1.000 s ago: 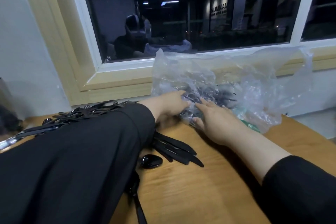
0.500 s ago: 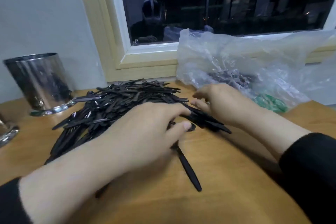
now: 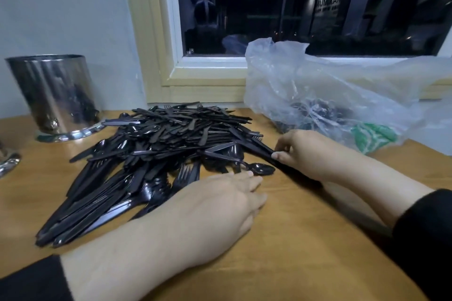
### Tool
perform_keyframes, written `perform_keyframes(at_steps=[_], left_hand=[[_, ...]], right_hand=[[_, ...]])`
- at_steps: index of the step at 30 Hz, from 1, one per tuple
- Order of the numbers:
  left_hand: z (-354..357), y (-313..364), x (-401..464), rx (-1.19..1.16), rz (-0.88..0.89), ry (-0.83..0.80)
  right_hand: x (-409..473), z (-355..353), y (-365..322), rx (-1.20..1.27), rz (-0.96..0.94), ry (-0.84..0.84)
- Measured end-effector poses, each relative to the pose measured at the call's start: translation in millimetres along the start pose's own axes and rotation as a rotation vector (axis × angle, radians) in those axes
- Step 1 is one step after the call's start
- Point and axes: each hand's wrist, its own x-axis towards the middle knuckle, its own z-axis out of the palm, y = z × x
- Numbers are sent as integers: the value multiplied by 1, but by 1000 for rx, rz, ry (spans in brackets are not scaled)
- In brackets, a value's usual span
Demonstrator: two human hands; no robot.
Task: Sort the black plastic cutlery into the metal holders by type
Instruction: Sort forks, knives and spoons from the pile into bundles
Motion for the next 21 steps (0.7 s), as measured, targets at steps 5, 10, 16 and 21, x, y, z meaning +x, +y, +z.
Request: perform_keyframes(at_steps=[5,10,16,21], left_hand=[[-7,-1,-8,-136,-39,224],[-21,-1,-15,-262,-133,446],[-26,-15,-16,-287,-203,780],[-36,-20,-16,-526,-443,811]], right_hand=[[0,-3,-2,48,21,47],[-1,-9,-4,100,81,165],[-11,-22,-5,354,-64,362],[-20,-21,-29,658,-201,322]])
